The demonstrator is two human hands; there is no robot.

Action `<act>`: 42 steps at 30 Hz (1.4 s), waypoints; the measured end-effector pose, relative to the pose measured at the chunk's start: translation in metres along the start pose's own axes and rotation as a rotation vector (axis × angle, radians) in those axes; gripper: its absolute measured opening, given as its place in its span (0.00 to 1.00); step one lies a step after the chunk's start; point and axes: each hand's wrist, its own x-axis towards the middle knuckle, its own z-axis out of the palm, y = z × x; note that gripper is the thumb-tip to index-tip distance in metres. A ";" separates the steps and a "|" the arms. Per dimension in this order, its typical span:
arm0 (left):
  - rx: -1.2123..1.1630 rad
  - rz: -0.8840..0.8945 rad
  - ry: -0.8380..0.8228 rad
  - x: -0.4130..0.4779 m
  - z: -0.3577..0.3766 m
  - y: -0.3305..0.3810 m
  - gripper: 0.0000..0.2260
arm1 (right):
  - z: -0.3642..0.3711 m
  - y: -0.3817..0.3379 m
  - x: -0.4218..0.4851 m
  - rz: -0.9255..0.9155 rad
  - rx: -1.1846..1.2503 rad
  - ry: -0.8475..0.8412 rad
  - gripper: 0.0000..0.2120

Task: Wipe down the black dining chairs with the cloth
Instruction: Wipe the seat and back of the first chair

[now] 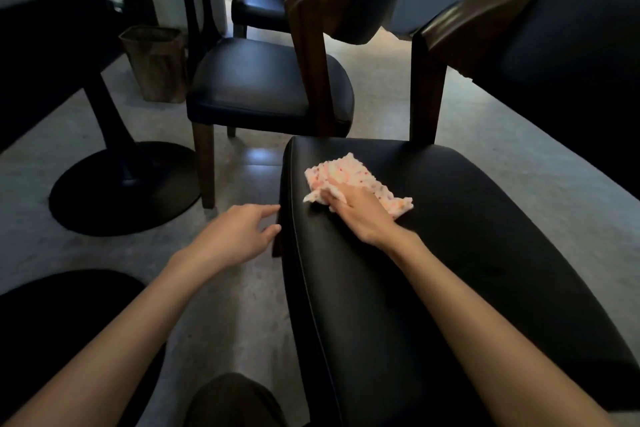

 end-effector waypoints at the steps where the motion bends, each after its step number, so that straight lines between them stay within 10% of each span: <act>1: 0.006 -0.005 0.007 0.000 -0.001 0.000 0.22 | 0.003 -0.007 -0.014 -0.044 -0.010 -0.019 0.12; 9: -0.006 -0.030 0.020 -0.003 0.000 0.002 0.21 | -0.009 -0.046 -0.083 -0.069 0.071 -0.180 0.17; 16: -0.048 0.020 0.025 -0.004 0.007 0.005 0.20 | -0.046 -0.033 0.007 0.106 0.309 0.424 0.14; 24: -0.117 0.022 0.040 -0.001 0.018 -0.003 0.17 | 0.014 0.004 0.060 -0.009 -0.320 -0.043 0.20; 42: -0.246 0.100 0.170 0.008 0.031 0.023 0.19 | 0.002 -0.053 -0.159 -0.065 0.158 -0.256 0.19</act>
